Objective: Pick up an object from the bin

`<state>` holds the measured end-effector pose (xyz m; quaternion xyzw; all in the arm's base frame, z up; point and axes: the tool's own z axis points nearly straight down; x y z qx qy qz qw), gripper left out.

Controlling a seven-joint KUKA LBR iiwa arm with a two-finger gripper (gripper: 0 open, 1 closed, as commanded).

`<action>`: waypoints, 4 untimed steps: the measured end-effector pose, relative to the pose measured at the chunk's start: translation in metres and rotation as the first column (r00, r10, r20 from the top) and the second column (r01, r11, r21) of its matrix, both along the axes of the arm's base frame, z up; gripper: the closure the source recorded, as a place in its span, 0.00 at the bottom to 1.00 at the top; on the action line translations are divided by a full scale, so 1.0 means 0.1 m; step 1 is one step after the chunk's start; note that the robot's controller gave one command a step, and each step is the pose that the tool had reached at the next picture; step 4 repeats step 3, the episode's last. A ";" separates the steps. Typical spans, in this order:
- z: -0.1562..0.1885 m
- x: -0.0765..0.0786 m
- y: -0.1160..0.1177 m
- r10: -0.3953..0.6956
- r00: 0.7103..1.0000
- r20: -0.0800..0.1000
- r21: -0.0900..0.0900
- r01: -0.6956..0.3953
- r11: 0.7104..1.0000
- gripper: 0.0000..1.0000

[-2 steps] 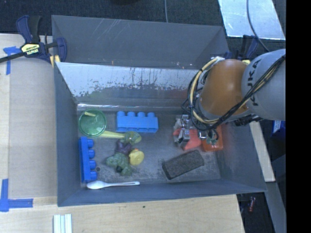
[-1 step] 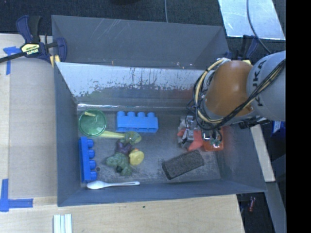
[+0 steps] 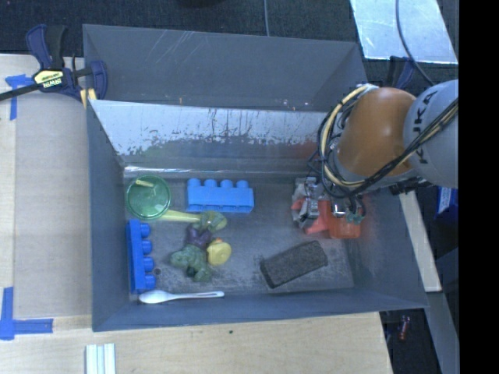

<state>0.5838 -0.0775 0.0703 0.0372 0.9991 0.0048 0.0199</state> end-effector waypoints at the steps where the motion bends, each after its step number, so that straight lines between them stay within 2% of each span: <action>1: 0.00 0.07 -0.27 0.025 1.000 0.000 0.000 -0.025 1.000 1.00; 2: 0.01 0.20 -0.44 0.046 0.999 0.000 0.017 -0.046 0.999 1.00; 3: 0.00 0.29 -0.54 0.161 0.987 -0.002 0.027 -0.161 0.987 1.00; 4: 0.00 0.29 -0.54 0.161 0.987 -0.002 0.027 -0.161 0.987 1.00</action>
Offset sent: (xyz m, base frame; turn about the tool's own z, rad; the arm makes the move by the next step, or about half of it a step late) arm 0.0176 -0.0547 -0.0003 -0.0397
